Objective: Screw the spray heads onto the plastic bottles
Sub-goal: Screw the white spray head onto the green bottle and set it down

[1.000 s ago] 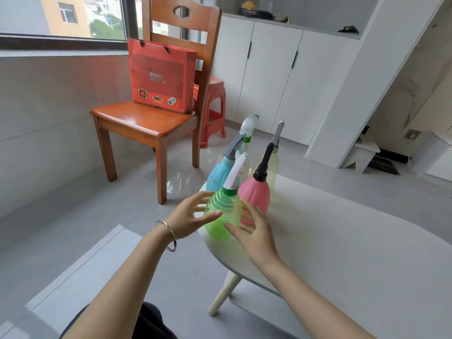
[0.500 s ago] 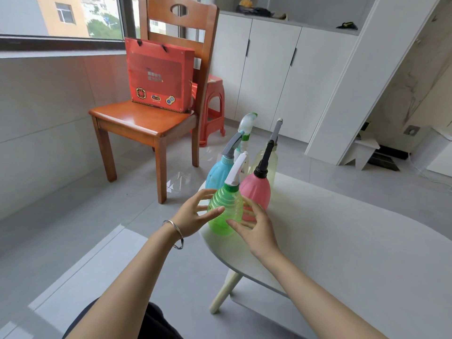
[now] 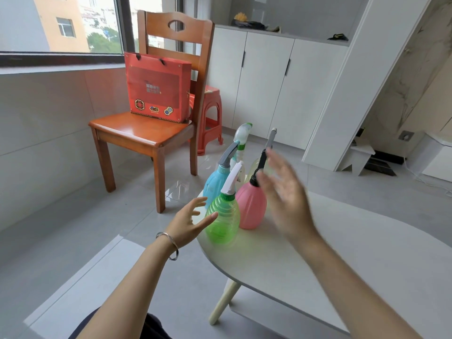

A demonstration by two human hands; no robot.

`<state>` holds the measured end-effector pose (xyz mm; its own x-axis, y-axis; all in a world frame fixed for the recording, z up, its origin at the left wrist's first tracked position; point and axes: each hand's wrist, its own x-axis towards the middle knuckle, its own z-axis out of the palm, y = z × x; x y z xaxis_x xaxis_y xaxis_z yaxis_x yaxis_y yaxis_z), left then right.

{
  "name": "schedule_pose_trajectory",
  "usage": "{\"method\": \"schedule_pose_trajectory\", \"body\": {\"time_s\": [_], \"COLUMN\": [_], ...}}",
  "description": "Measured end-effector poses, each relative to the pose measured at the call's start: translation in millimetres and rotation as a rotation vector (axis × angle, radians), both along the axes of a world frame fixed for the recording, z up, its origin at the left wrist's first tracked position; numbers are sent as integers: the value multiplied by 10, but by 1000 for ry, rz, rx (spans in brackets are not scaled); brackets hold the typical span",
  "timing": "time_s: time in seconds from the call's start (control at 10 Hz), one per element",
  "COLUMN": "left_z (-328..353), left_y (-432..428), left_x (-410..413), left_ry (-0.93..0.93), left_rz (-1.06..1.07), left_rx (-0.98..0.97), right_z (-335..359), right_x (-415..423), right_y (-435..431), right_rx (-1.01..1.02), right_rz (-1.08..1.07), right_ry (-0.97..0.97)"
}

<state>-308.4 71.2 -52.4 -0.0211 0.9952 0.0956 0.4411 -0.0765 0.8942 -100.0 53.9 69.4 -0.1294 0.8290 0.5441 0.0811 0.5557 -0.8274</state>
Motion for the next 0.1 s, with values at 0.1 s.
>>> {"method": "schedule_pose_trajectory", "body": {"time_s": [0.1], "left_z": [-22], "left_y": [-1], "left_x": [20], "left_ry": [45], "left_rz": [20], "left_rx": [-6], "right_z": [856], "right_x": [238], "right_y": [-147], "right_rx": [300], "right_rz": [62], "right_ry": [134]}}
